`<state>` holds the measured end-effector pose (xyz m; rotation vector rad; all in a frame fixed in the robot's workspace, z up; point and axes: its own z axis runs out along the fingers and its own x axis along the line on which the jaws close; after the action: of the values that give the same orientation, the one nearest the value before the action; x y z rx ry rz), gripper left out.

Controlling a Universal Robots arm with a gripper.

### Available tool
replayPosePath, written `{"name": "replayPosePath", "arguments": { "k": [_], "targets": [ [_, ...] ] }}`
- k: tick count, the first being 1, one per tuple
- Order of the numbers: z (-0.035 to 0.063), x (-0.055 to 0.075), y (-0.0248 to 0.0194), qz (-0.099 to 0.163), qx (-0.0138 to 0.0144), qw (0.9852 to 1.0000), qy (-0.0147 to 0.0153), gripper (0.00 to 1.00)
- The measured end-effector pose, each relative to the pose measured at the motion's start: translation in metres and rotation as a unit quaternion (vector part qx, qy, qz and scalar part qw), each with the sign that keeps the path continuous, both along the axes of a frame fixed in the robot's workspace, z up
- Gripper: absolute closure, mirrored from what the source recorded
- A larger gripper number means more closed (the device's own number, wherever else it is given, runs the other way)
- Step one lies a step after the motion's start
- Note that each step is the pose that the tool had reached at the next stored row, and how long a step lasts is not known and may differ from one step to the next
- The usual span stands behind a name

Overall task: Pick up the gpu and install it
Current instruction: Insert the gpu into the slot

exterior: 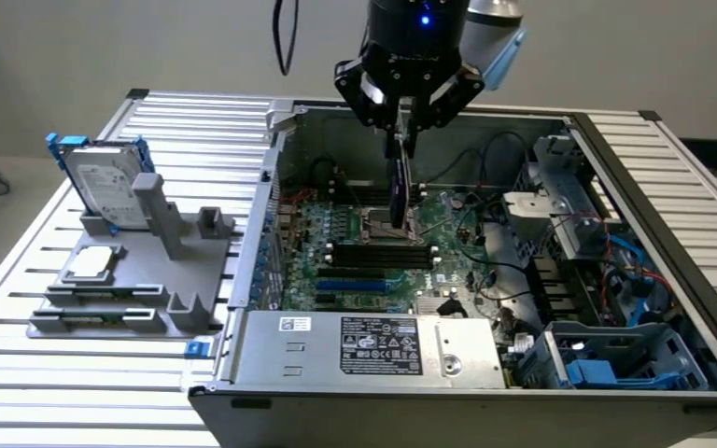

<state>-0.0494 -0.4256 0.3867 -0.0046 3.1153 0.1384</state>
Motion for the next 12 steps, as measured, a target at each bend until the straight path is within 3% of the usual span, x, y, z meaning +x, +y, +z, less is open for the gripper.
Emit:
{"name": "replayPosePath", "arguments": {
  "k": [3,6,12],
  "targets": [
    [-0.0013,0.0000,0.0000,0.009,0.0014,1.0000,-0.0013,0.74],
    [-0.0041,0.0000,0.0000,0.036,0.0016,0.9994,-0.0013,0.74],
    [-0.0091,0.0000,0.0000,0.090,0.0017,0.9960,-0.0012,0.74]
  ]
}}
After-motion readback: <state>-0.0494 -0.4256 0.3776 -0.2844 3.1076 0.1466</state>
